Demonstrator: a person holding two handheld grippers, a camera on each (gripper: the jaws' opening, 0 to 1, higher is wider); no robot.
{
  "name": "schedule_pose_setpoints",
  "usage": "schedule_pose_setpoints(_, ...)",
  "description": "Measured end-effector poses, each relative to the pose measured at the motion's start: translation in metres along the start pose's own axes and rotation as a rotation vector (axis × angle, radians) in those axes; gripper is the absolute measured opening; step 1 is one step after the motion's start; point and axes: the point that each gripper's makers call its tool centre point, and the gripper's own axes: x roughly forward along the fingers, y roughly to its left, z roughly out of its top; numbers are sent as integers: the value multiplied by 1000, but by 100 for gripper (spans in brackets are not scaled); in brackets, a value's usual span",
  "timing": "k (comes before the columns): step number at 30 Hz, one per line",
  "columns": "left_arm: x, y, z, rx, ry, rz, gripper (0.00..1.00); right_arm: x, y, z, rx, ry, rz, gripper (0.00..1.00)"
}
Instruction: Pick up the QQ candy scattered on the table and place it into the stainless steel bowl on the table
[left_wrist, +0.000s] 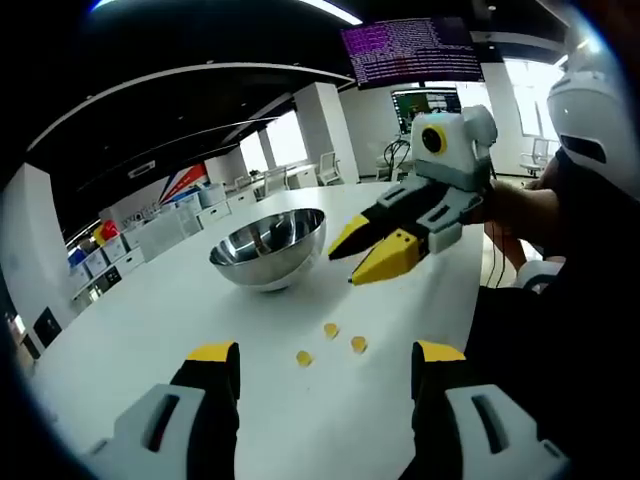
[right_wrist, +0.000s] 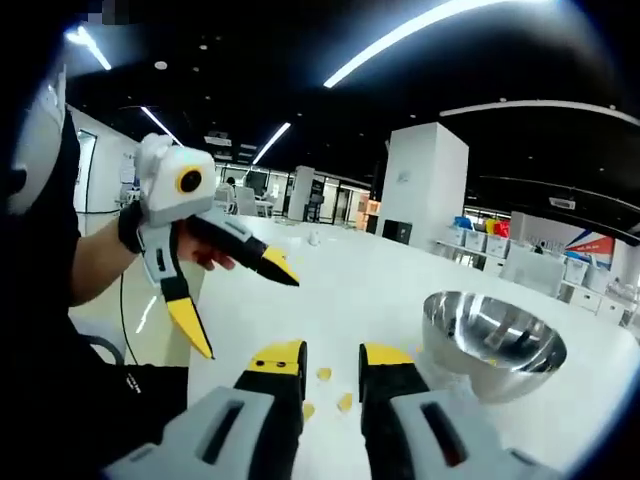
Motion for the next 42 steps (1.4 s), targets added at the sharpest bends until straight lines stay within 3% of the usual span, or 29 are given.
schedule_pose_setpoints(3, 1, -1, 1, 2, -3, -5, 69, 11, 10, -24, 4, 40, 14, 17)
schedule_pose_setpoints(9, 1, -2, 0, 3, -4, -7, 69, 20, 17, -43, 14, 77, 34, 16)
schedule_pose_setpoints(23, 3, -1, -3, -7, 1, -8, 69, 27, 18, -53, 61, 82, 46, 13)
schedule_pose_setpoints(42, 0, 4, -7, -2, 15, 7, 68, 28, 19, -61, 4, 109, 33, 9)
